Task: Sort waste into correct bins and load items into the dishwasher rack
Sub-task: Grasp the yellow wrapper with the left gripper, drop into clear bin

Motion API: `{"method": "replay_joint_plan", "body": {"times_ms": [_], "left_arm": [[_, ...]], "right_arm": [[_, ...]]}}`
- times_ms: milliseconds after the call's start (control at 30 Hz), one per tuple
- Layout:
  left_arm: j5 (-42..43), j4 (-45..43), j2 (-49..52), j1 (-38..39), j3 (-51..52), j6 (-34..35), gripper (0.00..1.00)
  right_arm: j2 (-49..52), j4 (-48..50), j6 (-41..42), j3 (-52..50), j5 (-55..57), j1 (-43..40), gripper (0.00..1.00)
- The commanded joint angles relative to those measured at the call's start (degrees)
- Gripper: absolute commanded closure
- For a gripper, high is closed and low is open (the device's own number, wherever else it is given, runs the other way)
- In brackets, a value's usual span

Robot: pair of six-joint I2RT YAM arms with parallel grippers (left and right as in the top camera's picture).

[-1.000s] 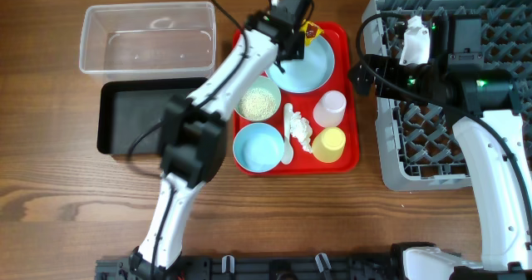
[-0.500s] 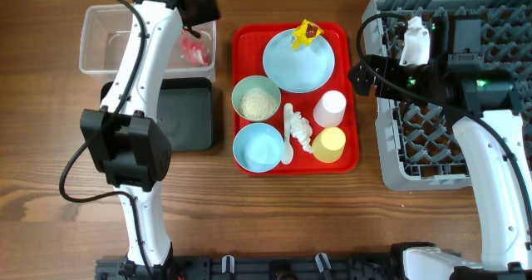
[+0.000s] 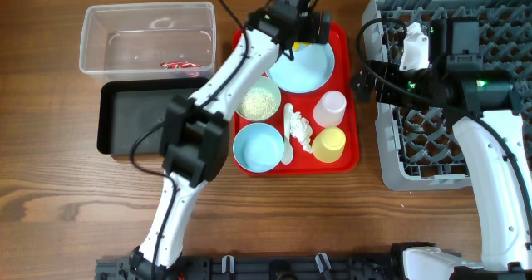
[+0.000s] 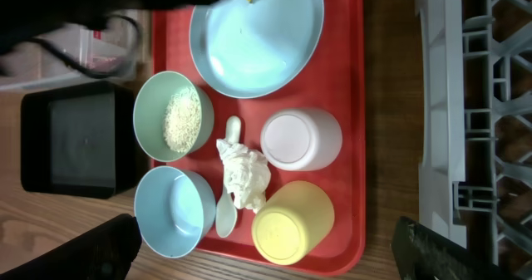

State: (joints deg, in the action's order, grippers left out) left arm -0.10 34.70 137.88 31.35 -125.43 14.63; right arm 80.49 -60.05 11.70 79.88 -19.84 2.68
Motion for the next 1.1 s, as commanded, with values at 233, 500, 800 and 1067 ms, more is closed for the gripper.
{"method": "replay_joint_plan", "body": {"times_ms": [233,500,800,1067], "left_arm": [[-1.6,-5.4,6.4,0.8,-0.2,4.4,0.45],[0.5,-5.2,7.3,1.0,-0.2,5.6,0.46],[0.7,-6.3,9.2,4.9,-0.2,5.6,0.54],[0.7,-5.3,6.4,4.8,-0.2,5.1,0.96]], "right_arm": [[0.2,0.0,-1.2,1.0,2.4,0.0,0.0],[0.2,-0.5,-1.2,1.0,2.5,0.0,0.0],[0.2,-0.5,-1.2,1.0,3.6,0.0,0.0],[0.2,-0.7,-1.2,1.0,3.6,0.0,0.0]]}}
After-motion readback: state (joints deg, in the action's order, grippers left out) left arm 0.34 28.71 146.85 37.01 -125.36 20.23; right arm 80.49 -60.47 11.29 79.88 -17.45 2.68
